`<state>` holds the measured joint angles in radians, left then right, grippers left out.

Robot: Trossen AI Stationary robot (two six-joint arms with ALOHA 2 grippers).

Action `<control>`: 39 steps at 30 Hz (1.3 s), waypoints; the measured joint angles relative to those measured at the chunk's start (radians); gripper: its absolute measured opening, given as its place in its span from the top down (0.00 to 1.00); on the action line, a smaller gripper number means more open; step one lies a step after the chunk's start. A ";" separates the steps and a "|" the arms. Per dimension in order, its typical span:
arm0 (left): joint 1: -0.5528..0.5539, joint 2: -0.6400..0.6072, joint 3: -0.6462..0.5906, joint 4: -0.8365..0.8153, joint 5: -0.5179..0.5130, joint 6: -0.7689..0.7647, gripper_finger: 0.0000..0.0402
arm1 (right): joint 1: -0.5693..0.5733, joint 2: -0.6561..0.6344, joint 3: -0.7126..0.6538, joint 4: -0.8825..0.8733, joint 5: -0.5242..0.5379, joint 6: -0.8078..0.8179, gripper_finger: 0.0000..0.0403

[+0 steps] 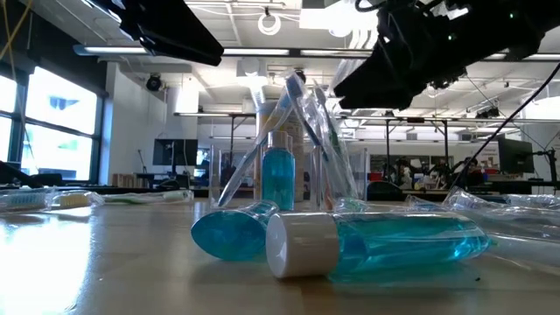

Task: Pick & Place toothbrushing station
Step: Put the blue mouthwash into the middle part of the transparent organizer

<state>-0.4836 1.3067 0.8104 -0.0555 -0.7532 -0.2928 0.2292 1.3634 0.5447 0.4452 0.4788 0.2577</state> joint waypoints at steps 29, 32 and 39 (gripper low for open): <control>-0.001 0.245 0.000 0.333 0.456 -0.032 0.54 | 0.355 -0.257 0.000 -0.203 -0.272 0.000 0.42; -0.001 0.269 0.001 0.359 0.487 -0.201 0.54 | 0.370 -0.237 0.000 -0.203 -0.272 0.006 0.42; -0.023 0.354 0.059 0.293 0.420 -0.434 0.54 | 0.412 -0.172 0.000 -0.179 -0.272 0.052 0.42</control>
<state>-0.5068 1.6603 0.8699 0.2374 -0.3329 -0.7267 0.6414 1.1910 0.5446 0.2660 0.2065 0.3102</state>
